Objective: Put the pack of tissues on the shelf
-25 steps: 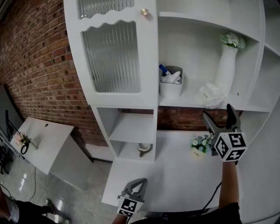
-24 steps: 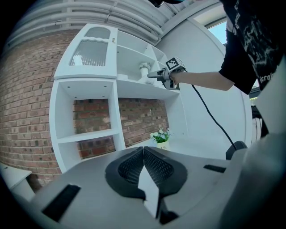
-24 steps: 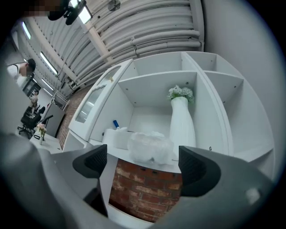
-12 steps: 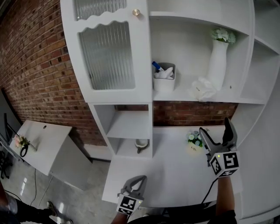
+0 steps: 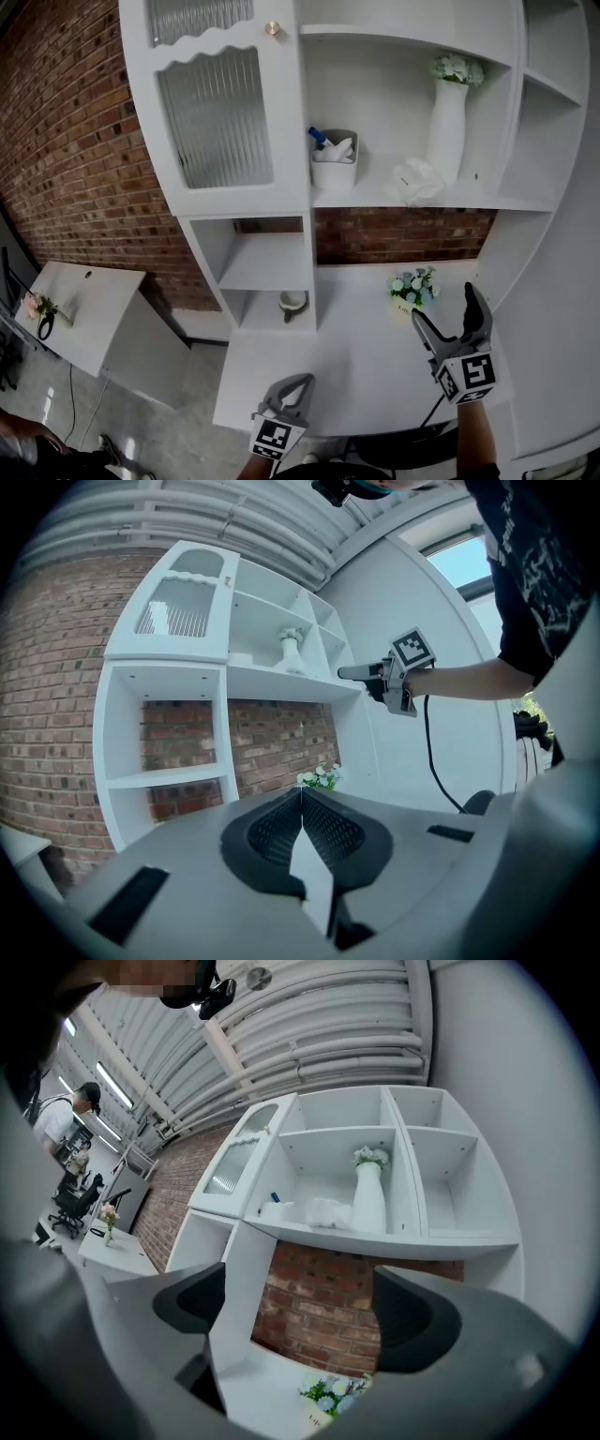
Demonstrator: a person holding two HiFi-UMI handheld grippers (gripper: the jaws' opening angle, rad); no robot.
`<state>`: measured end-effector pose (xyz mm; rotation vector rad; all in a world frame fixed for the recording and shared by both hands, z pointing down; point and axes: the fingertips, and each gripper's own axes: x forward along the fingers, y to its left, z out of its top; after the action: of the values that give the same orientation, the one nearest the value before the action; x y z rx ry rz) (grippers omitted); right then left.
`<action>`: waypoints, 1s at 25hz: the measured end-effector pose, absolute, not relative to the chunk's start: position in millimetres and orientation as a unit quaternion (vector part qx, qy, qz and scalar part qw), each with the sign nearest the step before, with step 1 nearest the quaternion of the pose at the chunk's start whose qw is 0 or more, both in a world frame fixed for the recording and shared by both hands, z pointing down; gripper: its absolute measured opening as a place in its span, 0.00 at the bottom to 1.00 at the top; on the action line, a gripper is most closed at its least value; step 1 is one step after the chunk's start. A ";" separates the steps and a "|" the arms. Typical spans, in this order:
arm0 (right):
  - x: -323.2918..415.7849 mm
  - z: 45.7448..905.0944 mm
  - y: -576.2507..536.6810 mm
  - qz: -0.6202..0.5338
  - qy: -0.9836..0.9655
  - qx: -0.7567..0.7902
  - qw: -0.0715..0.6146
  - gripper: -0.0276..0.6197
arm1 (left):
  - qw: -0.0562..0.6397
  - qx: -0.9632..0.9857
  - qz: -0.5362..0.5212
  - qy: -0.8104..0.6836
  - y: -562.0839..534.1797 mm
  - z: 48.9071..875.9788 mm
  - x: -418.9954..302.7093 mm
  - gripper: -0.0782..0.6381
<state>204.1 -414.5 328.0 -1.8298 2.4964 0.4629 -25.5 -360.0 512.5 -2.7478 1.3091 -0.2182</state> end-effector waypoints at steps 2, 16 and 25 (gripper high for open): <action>205.8 342.7 -407.2 0.129 0.800 -0.587 0.004 0.79 | 0.045 -0.900 -0.068 0.427 -358.3 510.9 -23.5 0.12; 180.3 455.8 -365.5 0.019 0.827 -0.558 -0.059 0.65 | 0.032 -0.908 -0.069 0.412 -344.3 518.4 -5.7 0.12; 168.8 505.1 -337.7 0.004 0.824 -0.557 -0.105 0.39 | 0.024 -0.911 -0.080 0.405 -336.9 528.5 -4.0 0.12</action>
<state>168.8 -337.7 505.1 -1.8761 2.7770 0.0134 -4.0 -336.9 528.5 -2.8179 1.2527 -0.2461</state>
